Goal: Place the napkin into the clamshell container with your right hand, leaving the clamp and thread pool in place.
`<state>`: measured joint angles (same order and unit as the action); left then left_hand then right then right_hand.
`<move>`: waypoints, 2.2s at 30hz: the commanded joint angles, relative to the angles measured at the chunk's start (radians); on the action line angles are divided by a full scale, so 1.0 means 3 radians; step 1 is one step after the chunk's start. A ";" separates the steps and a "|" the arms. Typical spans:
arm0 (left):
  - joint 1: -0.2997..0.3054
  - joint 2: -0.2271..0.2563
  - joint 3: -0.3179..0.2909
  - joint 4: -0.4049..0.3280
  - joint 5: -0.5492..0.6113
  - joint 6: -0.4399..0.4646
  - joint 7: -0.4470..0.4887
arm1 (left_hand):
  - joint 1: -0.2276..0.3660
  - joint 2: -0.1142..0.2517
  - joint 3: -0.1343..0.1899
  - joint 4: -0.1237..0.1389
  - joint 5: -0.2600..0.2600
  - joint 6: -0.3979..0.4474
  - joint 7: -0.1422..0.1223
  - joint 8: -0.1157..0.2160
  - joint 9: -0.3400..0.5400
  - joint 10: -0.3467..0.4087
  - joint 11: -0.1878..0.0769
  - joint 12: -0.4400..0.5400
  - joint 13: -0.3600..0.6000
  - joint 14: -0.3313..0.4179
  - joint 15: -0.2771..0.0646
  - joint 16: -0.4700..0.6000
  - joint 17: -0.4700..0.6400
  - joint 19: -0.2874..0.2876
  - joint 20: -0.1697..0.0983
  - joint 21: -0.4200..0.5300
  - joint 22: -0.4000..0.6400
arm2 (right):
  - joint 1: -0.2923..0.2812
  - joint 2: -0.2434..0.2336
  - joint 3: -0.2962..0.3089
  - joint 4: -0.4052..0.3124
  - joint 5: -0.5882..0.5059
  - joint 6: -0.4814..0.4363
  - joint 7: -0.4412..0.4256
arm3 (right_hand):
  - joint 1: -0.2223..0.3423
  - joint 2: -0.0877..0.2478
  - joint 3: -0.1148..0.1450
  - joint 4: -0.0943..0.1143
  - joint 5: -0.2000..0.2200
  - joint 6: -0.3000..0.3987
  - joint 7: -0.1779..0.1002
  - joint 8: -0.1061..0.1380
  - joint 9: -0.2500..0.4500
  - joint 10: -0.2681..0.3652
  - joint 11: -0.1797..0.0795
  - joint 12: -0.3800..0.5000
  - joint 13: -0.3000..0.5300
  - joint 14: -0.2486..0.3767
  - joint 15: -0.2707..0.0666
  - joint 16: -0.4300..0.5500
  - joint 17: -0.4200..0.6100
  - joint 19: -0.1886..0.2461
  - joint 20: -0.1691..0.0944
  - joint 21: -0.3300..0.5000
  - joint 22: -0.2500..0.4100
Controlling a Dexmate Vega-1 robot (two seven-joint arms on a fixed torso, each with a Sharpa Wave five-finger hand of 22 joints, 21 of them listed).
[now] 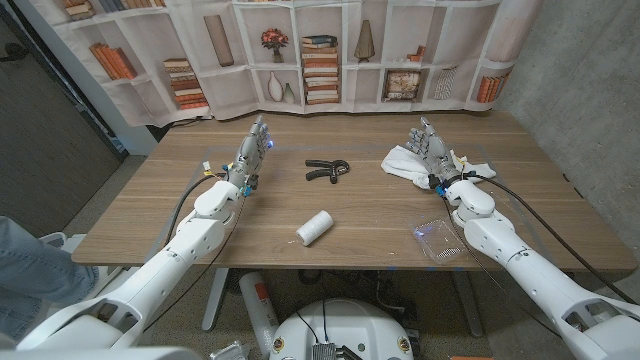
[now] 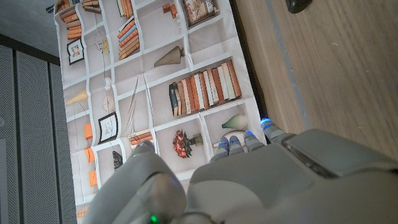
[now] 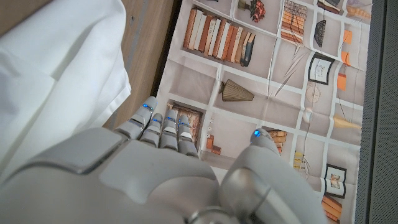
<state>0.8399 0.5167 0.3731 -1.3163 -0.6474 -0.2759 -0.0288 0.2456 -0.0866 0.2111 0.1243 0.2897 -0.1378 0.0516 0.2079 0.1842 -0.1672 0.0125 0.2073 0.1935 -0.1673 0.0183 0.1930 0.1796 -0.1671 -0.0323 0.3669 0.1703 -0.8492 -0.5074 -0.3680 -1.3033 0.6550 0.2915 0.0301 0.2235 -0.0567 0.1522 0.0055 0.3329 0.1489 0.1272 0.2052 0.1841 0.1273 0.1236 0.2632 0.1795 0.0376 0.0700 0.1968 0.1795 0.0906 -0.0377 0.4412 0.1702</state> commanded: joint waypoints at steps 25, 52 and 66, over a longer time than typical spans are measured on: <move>0.0056 0.0132 -0.0017 -0.0096 0.0006 0.0058 -0.0052 | 0.0064 0.0032 0.0020 -0.0014 0.0049 -0.0002 -0.0016 0.0011 0.0016 -0.0031 -0.0008 0.0019 -0.0003 -0.0182 0.0004 0.0009 0.0004 -0.0344 -0.0035 -0.0026 0.0018 | -0.0049 0.0050 0.0005 -0.0050 -0.0004 0.0160 0.0012 | 0.0072 0.0035 0.0036 -0.0028 0.0001 0.0056 -0.0027 0.0004 0.0011 0.0035 0.0001 -0.0008 0.0018 0.0019 0.0017 0.0002 0.0004 0.0041 0.0005 -0.0035 0.0016; 0.0032 0.0073 0.0038 -0.0035 0.0116 -0.0130 -0.0090 | 0.0091 0.0062 0.0015 -0.0025 0.0071 0.0032 -0.0014 0.0009 0.0015 0.0000 -0.0009 0.0021 -0.0011 -0.0152 0.0008 0.0009 0.0005 -0.0336 -0.0001 -0.0063 0.0020 | -0.0023 0.0024 -0.0044 -0.0147 -0.0094 0.0213 0.0058 | 0.0098 0.0047 0.0034 -0.0048 -0.0020 0.0079 -0.0051 0.0002 0.0013 0.0069 -0.0018 -0.0016 0.0020 0.0046 -0.0003 0.0000 0.0006 0.0062 0.0000 -0.0073 0.0017; 0.0027 0.0058 0.0034 -0.0020 0.0085 -0.0138 -0.0118 | 0.0107 0.0082 0.0015 -0.0031 0.0080 0.0044 -0.0022 0.0006 0.0014 0.0005 -0.0013 0.0018 -0.0014 -0.0144 0.0005 0.0006 0.0005 -0.0336 0.0013 -0.0085 0.0022 | -0.0077 -0.0004 -0.0050 -0.0196 -0.0164 0.0334 0.0071 | 0.0105 0.0049 0.0028 -0.0055 -0.0031 0.0105 -0.0074 0.0005 0.0013 0.0088 -0.0033 -0.0021 0.0021 0.0083 -0.0013 0.0007 0.0007 0.0071 0.0002 -0.0097 0.0018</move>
<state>0.8520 0.5404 0.3811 -1.3298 -0.6160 -0.3137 -0.0582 0.2666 -0.0655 0.2152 0.1199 0.3072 -0.1319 0.0463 0.2079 0.1837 -0.1670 0.0123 0.2071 0.1858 -0.1672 0.0183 0.1929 0.1790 -0.1668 -0.0321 0.3436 0.1747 -0.8596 -0.4994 -0.3828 -1.3461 0.6142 0.3738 0.0488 0.2428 -0.0445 0.1571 -0.0058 0.3234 0.1718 0.1034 0.2051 0.1838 0.1451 0.1128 0.2591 0.1838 0.0540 0.0643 0.1967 0.1790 0.1011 -0.0377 0.4138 0.1699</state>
